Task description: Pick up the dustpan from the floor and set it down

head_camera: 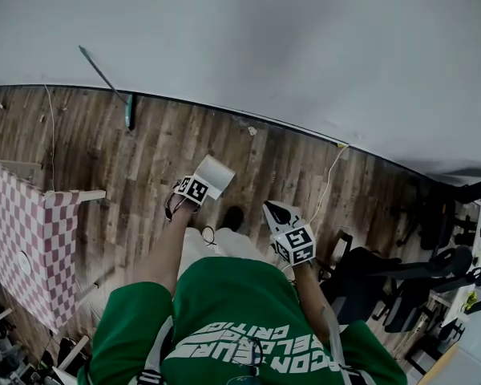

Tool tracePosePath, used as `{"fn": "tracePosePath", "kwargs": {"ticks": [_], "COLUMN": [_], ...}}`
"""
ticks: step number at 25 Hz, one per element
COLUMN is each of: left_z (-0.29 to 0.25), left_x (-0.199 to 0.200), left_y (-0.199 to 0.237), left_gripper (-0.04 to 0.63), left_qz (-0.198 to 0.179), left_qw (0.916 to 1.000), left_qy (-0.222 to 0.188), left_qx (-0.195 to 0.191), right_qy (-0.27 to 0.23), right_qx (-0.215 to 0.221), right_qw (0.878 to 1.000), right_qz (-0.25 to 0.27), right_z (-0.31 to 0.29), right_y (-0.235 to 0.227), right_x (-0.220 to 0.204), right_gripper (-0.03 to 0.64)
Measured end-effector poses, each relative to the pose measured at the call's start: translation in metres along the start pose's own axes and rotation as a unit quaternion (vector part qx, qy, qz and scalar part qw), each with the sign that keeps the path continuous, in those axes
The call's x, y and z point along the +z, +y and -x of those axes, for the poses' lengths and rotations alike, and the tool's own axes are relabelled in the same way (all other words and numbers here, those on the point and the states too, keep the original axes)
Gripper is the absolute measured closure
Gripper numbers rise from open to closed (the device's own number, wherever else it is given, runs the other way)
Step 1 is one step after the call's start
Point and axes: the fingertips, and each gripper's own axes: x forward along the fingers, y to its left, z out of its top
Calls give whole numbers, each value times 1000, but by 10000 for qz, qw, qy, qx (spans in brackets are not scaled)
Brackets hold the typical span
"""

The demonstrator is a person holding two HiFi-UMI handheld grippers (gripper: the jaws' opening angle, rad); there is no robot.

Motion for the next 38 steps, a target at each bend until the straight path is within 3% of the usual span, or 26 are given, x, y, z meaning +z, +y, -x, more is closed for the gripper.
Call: {"fn": "tracePosePath", "kwargs": {"ticks": [5,20,38], "left_z": [-3,-3,25], "left_x": [-7,-18,-60], "left_y": [9,13,22], "left_gripper": [445,495,491], "left_qz": [-33,-105,199], "left_qw": [9992,9964,9976], "left_qy": [183,197,-221], "left_qx": [357,815,624], "right_qy": [55,115,-57], "right_qx": [-5,-83,-241], "right_qw": [10000,9999,9996], "right_qz": [-42,-27,136], "right_z": [-3,-5,-10], "right_y": [-1,0,27], "right_x": [-1,-2,21], "right_gripper": [609,609,609]}}
